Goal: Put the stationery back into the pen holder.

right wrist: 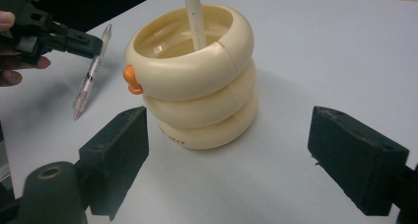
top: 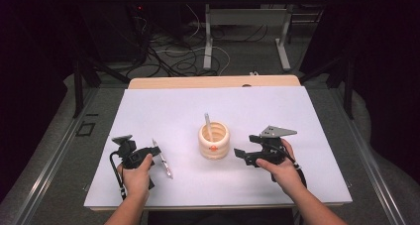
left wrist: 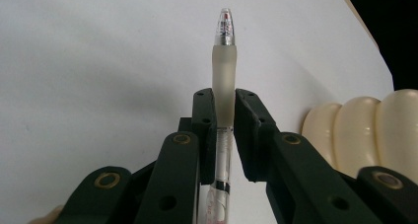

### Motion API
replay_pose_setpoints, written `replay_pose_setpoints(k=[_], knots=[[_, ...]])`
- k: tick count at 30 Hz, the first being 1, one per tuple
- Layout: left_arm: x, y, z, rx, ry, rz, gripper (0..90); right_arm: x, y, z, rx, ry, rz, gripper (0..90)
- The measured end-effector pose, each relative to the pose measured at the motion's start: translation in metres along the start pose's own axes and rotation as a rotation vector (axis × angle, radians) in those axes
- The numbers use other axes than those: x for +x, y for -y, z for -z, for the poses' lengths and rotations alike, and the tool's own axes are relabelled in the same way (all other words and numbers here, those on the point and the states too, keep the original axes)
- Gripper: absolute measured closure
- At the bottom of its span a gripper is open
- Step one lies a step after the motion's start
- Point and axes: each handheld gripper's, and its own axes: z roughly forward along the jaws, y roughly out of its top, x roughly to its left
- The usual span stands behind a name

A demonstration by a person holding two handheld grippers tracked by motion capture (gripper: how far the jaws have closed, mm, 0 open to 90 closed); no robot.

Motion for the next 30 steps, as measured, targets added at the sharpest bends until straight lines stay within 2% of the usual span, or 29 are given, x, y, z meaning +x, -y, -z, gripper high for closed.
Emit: replay_pose_setpoints(k=[2, 6, 10, 12, 13, 16, 18, 19, 21, 23, 30], knots=[[-0.005, 0.001, 0.001, -0.024, 0.006, -0.024, 79.8, 0.0, 0.0, 0.001, 0.004, 0.002, -0.005, 15.4], [-0.015, 0.003, 0.004, -0.054, 0.006, -0.113, 79.8, 0.0, -0.001, 0.001, -0.005, 0.001, 0.009, 15.5], [-0.025, 0.006, 0.006, -0.078, 0.001, -0.199, 79.8, 0.001, -0.002, 0.002, -0.001, 0.002, -0.001, 15.4], [-0.03, 0.008, 0.007, -0.094, 0.006, -0.217, 79.8, 0.002, -0.002, 0.002, -0.002, 0.001, 0.004, 15.4], [-0.031, 0.008, 0.007, -0.093, 0.008, -0.253, 79.8, 0.002, -0.002, 0.001, -0.003, 0.0, 0.006, 15.4], [-0.039, 0.01, 0.01, -0.105, 0.02, -0.299, 79.8, 0.004, -0.003, 0.001, -0.008, -0.004, 0.001, 15.5], [-0.044, 0.012, 0.011, -0.111, 0.015, -0.351, 79.8, 0.005, -0.004, 0.001, -0.007, -0.007, -0.001, 15.4], [-0.046, 0.013, 0.011, -0.116, 0.032, -0.367, 79.8, 0.006, -0.004, 0.001, -0.011, -0.01, -0.003, 15.4], [-0.052, 0.016, 0.012, -0.14, 0.029, -0.417, 79.8, 0.007, -0.005, 0.001, -0.019, -0.015, -0.015, 15.0], [-0.058, 0.019, 0.015, -0.139, 0.037, -0.46, 79.8, 0.008, -0.006, 0.001, -0.025, -0.02, -0.027, 14.6], [-0.082, 0.029, 0.017, -0.146, 0.087, -0.56, 79.8, 0.011, -0.007, 0.0, -0.042, -0.013, -0.038, 12.4]])
